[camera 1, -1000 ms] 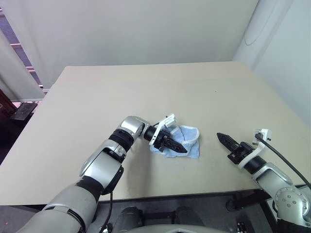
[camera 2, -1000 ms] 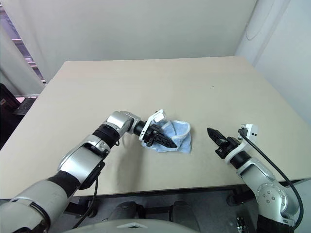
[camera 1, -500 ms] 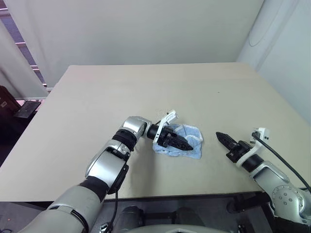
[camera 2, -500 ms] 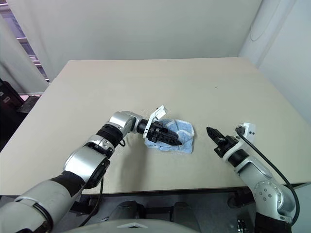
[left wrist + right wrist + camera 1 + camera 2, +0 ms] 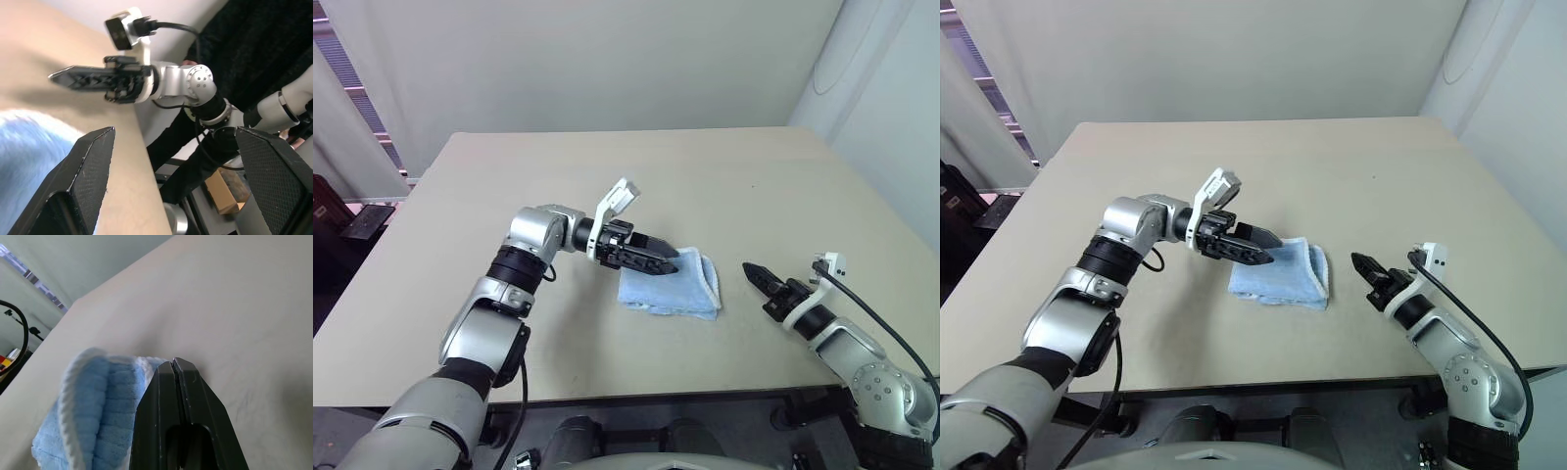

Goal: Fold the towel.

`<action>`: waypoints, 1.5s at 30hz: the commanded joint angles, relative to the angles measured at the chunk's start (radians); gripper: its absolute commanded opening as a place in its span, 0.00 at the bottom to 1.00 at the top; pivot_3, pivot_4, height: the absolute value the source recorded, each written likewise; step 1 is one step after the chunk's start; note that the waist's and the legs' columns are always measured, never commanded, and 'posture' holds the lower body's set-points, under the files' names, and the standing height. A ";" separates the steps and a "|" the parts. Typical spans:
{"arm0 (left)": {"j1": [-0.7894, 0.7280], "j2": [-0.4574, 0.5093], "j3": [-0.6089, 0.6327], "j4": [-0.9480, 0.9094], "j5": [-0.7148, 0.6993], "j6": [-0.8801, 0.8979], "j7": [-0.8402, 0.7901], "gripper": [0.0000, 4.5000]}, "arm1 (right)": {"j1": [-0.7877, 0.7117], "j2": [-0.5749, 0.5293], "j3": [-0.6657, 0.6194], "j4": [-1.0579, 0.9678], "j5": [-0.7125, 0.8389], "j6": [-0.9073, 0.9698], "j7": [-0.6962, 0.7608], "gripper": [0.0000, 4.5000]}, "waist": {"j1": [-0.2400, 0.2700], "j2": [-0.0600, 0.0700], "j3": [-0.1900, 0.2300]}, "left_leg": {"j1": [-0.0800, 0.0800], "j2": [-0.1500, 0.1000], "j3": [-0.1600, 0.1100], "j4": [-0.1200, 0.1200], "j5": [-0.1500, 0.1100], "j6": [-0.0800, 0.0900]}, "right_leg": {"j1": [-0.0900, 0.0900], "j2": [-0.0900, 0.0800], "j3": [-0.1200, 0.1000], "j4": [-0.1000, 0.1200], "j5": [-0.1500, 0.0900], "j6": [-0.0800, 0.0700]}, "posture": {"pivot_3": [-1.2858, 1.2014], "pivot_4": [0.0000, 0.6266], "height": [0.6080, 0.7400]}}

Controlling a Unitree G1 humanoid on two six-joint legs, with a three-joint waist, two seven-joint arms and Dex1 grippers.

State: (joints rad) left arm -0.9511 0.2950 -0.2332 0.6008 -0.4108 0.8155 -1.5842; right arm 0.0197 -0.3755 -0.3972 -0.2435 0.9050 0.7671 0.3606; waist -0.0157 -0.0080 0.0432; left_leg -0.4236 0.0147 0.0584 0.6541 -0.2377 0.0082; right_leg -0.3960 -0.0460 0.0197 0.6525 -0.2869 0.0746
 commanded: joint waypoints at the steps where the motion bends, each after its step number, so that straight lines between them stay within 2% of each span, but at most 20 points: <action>1: -0.031 0.007 0.040 0.076 0.028 -0.060 0.060 0.92 | -0.026 -0.014 0.003 -0.009 -0.008 -0.016 0.013 0.00 | 0.001 0.000 0.000 | 0.000 0.000 0.000 0.000 0.000 0.000 | 0.000 0.000 0.000 0.000 0.000 0.000 | 0.52 0.00 1.00; 8: -0.017 0.027 -0.006 0.187 0.149 -0.297 0.074 0.92 | -0.011 -0.010 -0.003 -0.038 0.021 -0.013 0.042 0.00 | 0.001 0.000 0.000 | 0.000 0.000 0.000 -0.001 0.000 0.000 | -0.001 0.000 0.000 0.000 0.001 0.001 | 0.52 0.00 1.00; 13: 0.018 -0.058 -0.031 0.240 0.242 -0.528 0.170 0.92 | -0.044 -0.029 0.005 -0.166 0.117 -0.006 0.098 0.00 | 0.006 0.000 0.000 | 0.000 0.000 0.000 0.000 0.000 0.000 | 0.000 -0.001 0.000 0.000 0.001 0.001 | 0.52 0.00 1.00; 16: 0.030 -0.097 -0.004 0.245 0.239 -0.634 0.181 0.92 | -0.123 -0.055 0.050 -0.215 0.157 0.023 0.101 0.00 | -0.001 -0.001 0.000 | -0.001 0.000 0.000 0.001 0.000 0.000 | 0.000 0.000 0.000 0.000 0.001 0.001 | 0.52 0.00 1.00; 19: 0.025 -0.093 0.006 0.243 0.259 -0.722 0.205 0.92 | -0.219 -0.092 0.108 -0.215 0.149 0.044 0.118 0.00 | -0.001 -0.001 0.000 | 0.000 0.001 0.000 0.002 0.000 0.000 | -0.001 0.000 0.001 0.001 0.002 0.000 | 0.52 0.00 1.00; 21: 0.021 -0.076 0.015 0.245 0.267 -0.776 0.222 0.92 | -0.272 -0.129 0.166 -0.191 0.113 0.060 0.153 0.00 | 0.000 -0.001 0.000 | 0.001 0.001 -0.001 0.002 0.000 0.000 | -0.001 0.001 0.001 0.002 0.002 0.000 | 0.52 0.00 1.00; 24: 0.013 -0.049 0.042 0.243 0.244 -0.760 0.203 0.92 | -0.320 -0.164 0.237 -0.114 0.027 0.043 0.196 0.00 | 0.002 -0.001 0.000 | 0.000 0.001 -0.001 0.002 0.000 0.000 | -0.001 0.001 0.000 0.002 0.002 0.000 | 0.52 0.00 1.00; 25: 0.010 -0.044 0.060 0.242 0.233 -0.747 0.212 0.83 | -0.335 -0.166 0.255 -0.081 0.005 0.034 0.213 0.00 | 0.003 -0.001 0.000 | -0.001 0.001 -0.001 0.002 0.000 0.000 | -0.001 0.001 0.000 0.001 0.002 0.000 | 0.52 0.00 1.00; 26: 0.008 -0.041 0.075 0.240 0.224 -0.733 0.217 0.80 | -0.343 -0.167 0.264 -0.059 -0.009 0.027 0.228 0.00 | 0.004 -0.001 0.000 | -0.001 0.001 -0.001 0.002 0.000 0.000 | -0.001 0.001 0.000 0.001 0.002 0.000 | 0.52 0.00 1.00; 31: 0.037 -0.016 0.107 0.180 0.187 -0.678 0.174 0.40 | -0.379 -0.164 0.316 0.010 -0.064 0.022 0.301 0.00 | 0.004 -0.001 0.000 | -0.003 0.001 0.000 0.007 -0.002 0.004 | -0.001 0.001 -0.001 0.001 0.004 0.003 | 0.52 0.00 1.00; 36: 0.077 -0.032 0.067 0.161 0.238 -0.704 0.207 0.01 | -0.364 -0.151 0.350 0.108 -0.154 -0.003 0.317 0.00 | 0.004 -0.001 0.000 | -0.002 0.001 0.000 0.010 -0.003 0.004 | 0.001 0.001 -0.001 0.001 0.005 0.006 | 0.52 0.00 1.00; 40: 0.123 -0.050 0.004 0.175 0.284 -0.722 0.182 0.01 | -0.336 -0.152 0.393 0.183 -0.246 -0.008 0.302 0.00 | 0.002 -0.001 0.000 | -0.002 0.001 0.000 0.010 -0.003 0.004 | 0.001 0.000 0.000 0.001 0.006 0.006 | 0.52 0.00 1.00; 45: 0.133 -0.117 -0.020 0.295 0.340 -0.808 0.255 0.01 | -0.308 -0.125 0.394 0.301 -0.335 -0.062 0.285 0.00 | 0.004 -0.001 0.000 | -0.002 0.001 0.000 0.010 -0.003 0.004 | 0.001 0.000 0.000 0.002 0.005 0.005 | 0.52 0.00 1.00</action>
State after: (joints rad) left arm -0.8026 0.1882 -0.2569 0.8836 -0.0803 0.0404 -1.3476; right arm -0.2799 -0.5068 0.0145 0.0527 0.5881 0.7377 0.6488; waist -0.0118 -0.0092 0.0435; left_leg -0.4260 0.0152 0.0589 0.6645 -0.2403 0.0123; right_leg -0.3956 -0.0463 0.0198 0.6543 -0.2816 0.0798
